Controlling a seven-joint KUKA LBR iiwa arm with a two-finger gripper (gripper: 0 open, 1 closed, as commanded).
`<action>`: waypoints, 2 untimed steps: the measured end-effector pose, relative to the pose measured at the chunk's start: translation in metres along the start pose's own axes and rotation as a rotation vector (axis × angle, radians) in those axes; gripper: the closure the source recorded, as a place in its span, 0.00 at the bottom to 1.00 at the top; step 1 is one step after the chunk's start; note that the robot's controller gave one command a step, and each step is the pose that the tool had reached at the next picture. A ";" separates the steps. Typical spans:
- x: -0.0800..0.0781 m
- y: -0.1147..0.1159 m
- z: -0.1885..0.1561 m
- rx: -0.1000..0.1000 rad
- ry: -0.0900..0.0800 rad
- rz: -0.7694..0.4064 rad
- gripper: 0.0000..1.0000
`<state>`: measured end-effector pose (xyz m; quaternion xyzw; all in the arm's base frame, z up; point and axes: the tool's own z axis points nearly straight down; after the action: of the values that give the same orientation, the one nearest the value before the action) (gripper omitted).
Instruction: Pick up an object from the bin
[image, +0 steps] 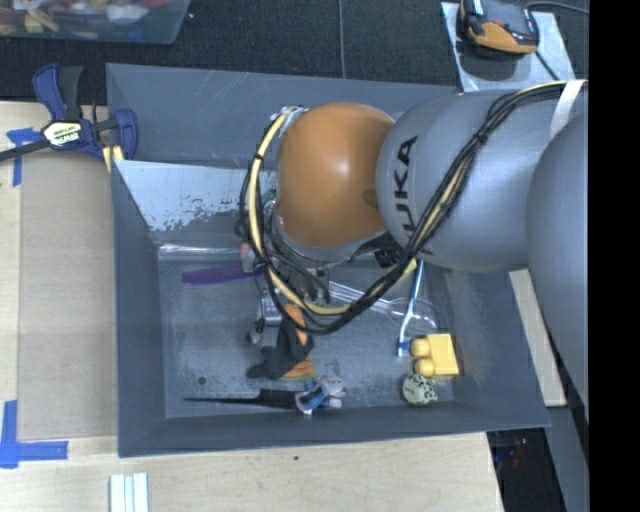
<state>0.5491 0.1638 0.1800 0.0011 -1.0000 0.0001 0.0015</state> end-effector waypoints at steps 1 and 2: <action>-0.002 -0.001 -0.003 -0.001 -0.006 0.002 0.00; 0.010 -0.038 0.067 -0.002 -0.011 -0.104 0.00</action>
Offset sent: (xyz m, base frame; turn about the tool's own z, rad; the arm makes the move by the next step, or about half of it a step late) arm -0.0198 -0.0618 -0.1100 -0.1639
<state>0.5386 0.1253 0.1135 0.0532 -0.9986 -0.0008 -0.0038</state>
